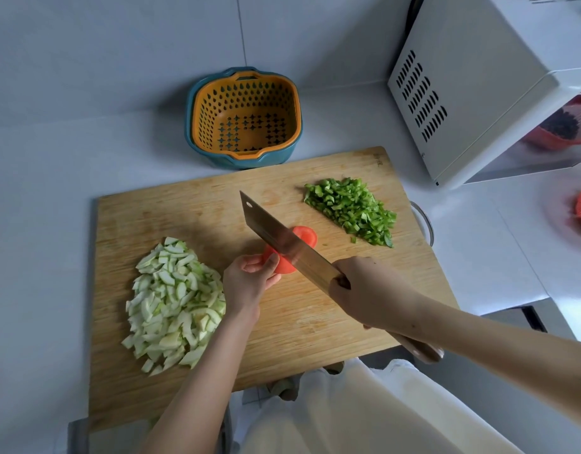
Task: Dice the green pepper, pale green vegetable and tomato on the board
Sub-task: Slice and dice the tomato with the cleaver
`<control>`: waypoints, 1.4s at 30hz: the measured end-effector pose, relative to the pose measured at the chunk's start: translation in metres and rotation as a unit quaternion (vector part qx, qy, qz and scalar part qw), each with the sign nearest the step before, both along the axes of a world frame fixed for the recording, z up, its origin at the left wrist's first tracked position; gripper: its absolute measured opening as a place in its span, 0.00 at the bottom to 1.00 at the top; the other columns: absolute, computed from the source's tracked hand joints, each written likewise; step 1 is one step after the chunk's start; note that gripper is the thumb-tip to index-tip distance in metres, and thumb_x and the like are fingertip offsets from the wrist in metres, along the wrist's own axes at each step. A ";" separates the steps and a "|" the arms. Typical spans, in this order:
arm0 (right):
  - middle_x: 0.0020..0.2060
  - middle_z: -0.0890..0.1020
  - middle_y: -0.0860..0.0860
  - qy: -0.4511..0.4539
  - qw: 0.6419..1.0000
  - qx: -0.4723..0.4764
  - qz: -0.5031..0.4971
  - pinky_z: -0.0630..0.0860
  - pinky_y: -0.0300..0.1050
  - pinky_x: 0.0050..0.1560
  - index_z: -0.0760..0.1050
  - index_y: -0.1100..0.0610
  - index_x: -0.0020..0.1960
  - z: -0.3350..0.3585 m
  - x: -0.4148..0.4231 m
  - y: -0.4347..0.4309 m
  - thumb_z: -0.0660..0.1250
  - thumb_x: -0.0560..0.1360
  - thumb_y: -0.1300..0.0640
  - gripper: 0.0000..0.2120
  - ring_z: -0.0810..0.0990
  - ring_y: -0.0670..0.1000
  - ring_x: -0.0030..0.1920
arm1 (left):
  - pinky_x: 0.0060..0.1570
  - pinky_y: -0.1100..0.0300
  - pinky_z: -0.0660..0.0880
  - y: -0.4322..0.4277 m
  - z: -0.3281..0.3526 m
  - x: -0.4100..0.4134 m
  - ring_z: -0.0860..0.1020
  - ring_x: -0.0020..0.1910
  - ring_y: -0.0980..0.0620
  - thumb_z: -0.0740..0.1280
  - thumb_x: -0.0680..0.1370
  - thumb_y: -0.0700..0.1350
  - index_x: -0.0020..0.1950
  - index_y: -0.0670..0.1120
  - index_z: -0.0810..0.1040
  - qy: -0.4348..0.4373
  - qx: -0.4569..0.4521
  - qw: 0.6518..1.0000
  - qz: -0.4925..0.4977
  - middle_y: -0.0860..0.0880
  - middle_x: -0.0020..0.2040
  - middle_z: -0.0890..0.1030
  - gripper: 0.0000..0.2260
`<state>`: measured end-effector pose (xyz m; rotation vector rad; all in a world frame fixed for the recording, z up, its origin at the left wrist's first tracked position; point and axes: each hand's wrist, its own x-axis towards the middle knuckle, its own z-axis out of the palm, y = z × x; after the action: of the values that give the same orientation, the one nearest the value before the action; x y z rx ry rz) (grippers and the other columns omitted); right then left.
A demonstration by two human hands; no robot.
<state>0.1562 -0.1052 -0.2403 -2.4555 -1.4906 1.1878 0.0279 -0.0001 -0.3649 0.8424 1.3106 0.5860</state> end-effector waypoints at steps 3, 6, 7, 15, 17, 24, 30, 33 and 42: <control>0.32 0.73 0.50 -0.012 1.000 -0.006 0.011 0.73 0.44 0.32 0.73 0.59 0.46 0.000 -0.001 -0.004 0.54 0.78 0.58 0.10 0.72 0.50 0.29 | 0.43 0.55 0.81 0.000 0.000 0.000 0.82 0.45 0.50 0.73 0.70 0.36 0.46 0.37 0.77 0.005 0.002 1.000 0.002 0.43 0.45 0.81 0.08; 0.30 0.71 0.48 -0.047 0.998 0.002 0.036 0.68 0.43 0.31 0.69 0.54 0.43 -0.003 0.000 -0.013 0.54 0.78 0.57 0.08 0.71 0.51 0.31 | 0.42 0.55 0.81 0.000 -0.001 0.001 0.82 0.44 0.51 0.73 0.71 0.36 0.44 0.38 0.77 0.000 0.003 1.000 0.003 0.43 0.44 0.81 0.07; 0.29 0.70 0.47 -0.060 0.997 -0.002 0.044 0.66 0.42 0.30 0.67 0.53 0.42 -0.003 0.000 -0.017 0.54 0.78 0.57 0.08 0.70 0.51 0.31 | 0.42 0.55 0.81 0.000 -0.001 0.001 0.82 0.43 0.51 0.73 0.70 0.36 0.44 0.38 0.77 0.001 0.004 1.000 0.002 0.43 0.44 0.81 0.07; 0.30 0.71 0.47 -0.044 0.998 -0.031 0.039 0.67 0.39 0.28 0.69 0.55 0.45 -0.015 -0.006 -0.002 0.54 0.78 0.59 0.07 0.70 0.47 0.29 | 0.41 0.55 0.81 0.001 -0.003 0.001 0.83 0.41 0.51 0.74 0.70 0.37 0.43 0.39 0.77 0.017 0.019 1.000 -0.012 0.43 0.43 0.82 0.07; 0.34 0.75 0.50 -0.027 0.999 -0.029 0.019 0.71 0.42 0.30 0.71 0.58 0.48 -0.037 -0.011 0.021 0.54 0.77 0.59 0.08 0.75 0.51 0.32 | 0.42 0.54 0.81 0.000 -0.002 0.001 0.83 0.41 0.48 0.74 0.70 0.37 0.43 0.41 0.76 0.018 0.017 1.000 -0.011 0.44 0.43 0.81 0.07; 0.46 0.79 0.58 -0.047 0.998 0.039 -0.018 0.67 0.46 0.38 0.71 0.60 0.51 -0.076 -0.030 0.045 0.55 0.78 0.56 0.09 0.78 0.61 0.46 | 0.41 0.60 0.79 -0.005 -0.004 -0.003 0.83 0.43 0.50 0.72 0.72 0.36 0.46 0.43 0.79 -0.018 -0.015 1.000 0.018 0.45 0.45 0.82 0.06; 0.35 0.76 0.52 -0.004 0.999 0.036 -0.024 0.73 0.45 0.33 0.69 0.57 0.41 -0.056 -0.020 0.047 0.56 0.77 0.58 0.07 0.77 0.55 0.36 | 0.44 0.57 0.80 -0.006 -0.004 -0.003 0.83 0.42 0.50 0.71 0.72 0.34 0.46 0.42 0.79 -0.029 0.007 1.000 0.010 0.47 0.42 0.82 0.06; 0.32 0.73 0.50 -0.027 0.998 0.058 -0.012 0.68 0.43 0.30 0.68 0.57 0.39 -0.041 -0.018 0.034 0.56 0.76 0.58 0.08 0.74 0.54 0.34 | 0.43 0.58 0.80 -0.005 -0.007 -0.004 0.84 0.42 0.50 0.72 0.72 0.37 0.46 0.41 0.80 -0.009 0.030 0.999 -0.005 0.46 0.42 0.83 0.05; 0.28 0.68 0.49 -0.048 0.997 0.065 0.018 0.61 0.41 0.26 0.66 0.57 0.39 -0.030 -0.020 0.019 0.55 0.77 0.58 0.08 0.68 0.53 0.30 | 0.48 0.54 0.80 -0.008 -0.020 -0.005 0.83 0.44 0.51 0.74 0.72 0.41 0.45 0.41 0.80 0.019 0.053 0.998 -0.002 0.44 0.44 0.84 0.06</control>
<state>0.1364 -0.0858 -0.2702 -2.4402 -1.5869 0.9570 0.0227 -0.0077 -0.3853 0.9474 1.3202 0.6430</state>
